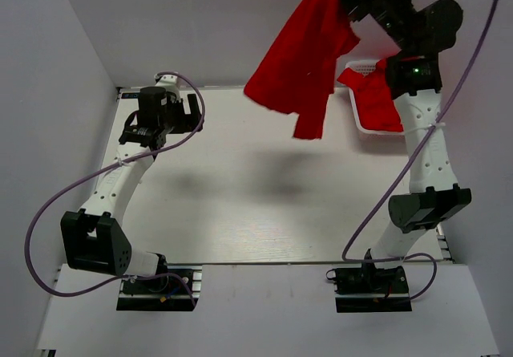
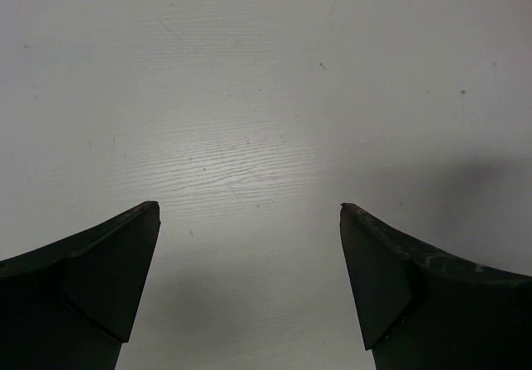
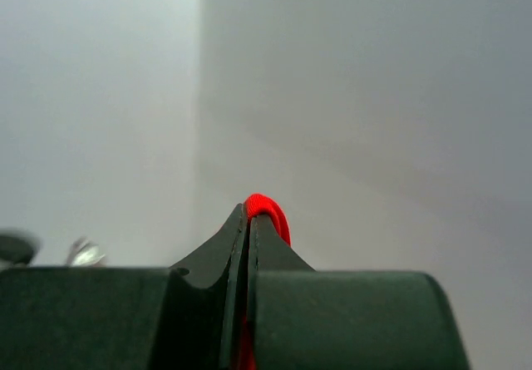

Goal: Fold and stack the t-shirts
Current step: Move the tshirt to the center of the board, then flatten out the tshirt, then grap the side of the flattened tshirt closest away from the robot with both arms

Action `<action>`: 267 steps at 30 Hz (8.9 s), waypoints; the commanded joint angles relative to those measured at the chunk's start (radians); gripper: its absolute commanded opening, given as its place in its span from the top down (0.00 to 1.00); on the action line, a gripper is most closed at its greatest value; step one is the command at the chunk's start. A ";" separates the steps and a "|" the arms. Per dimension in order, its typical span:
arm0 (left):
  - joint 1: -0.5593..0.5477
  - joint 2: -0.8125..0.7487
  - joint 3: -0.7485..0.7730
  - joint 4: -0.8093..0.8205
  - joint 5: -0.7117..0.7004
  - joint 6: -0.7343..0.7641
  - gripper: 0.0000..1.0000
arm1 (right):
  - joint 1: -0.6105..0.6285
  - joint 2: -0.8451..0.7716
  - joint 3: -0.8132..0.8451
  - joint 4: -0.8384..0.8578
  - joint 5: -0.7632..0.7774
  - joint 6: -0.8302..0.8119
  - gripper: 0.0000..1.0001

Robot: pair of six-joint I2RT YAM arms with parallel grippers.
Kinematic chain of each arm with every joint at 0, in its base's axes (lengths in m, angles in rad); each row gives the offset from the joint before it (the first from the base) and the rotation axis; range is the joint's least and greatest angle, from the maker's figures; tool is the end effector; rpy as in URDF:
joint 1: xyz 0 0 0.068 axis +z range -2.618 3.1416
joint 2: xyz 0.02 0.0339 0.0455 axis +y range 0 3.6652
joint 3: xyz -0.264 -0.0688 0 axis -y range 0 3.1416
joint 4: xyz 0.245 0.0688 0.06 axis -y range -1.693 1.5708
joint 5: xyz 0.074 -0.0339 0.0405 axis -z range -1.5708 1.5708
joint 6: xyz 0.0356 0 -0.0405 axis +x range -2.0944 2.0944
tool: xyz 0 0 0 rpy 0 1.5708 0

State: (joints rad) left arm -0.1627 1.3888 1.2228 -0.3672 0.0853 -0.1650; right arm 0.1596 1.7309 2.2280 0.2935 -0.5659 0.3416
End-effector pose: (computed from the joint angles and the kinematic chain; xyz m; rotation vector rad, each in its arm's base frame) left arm 0.3133 -0.0545 0.3362 0.0491 2.1143 -0.2859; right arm 0.3149 0.0700 0.6177 -0.4745 0.8201 0.6845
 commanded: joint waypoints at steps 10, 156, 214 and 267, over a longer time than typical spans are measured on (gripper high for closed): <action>0.005 -0.114 -0.082 -0.030 -0.085 -0.071 0.01 | 0.167 -0.177 -0.863 0.171 -0.166 0.077 1.00; -0.158 0.309 0.898 -0.001 -0.157 0.217 1.00 | 0.274 -0.403 -0.616 -0.187 0.777 -0.423 1.00; -0.058 0.585 0.041 -0.015 -0.174 -0.315 0.00 | 0.144 0.602 -0.375 -0.649 0.577 -0.178 0.10; 0.061 0.058 -0.075 -0.237 0.025 -0.206 0.00 | 0.339 -0.068 -1.047 -0.790 0.794 0.095 0.10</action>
State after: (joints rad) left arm -0.0956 1.4761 1.2430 -0.5419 0.1265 -0.3058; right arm 0.5129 1.7061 1.1923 -0.4473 0.0929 0.3576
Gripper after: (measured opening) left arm 0.996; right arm 0.905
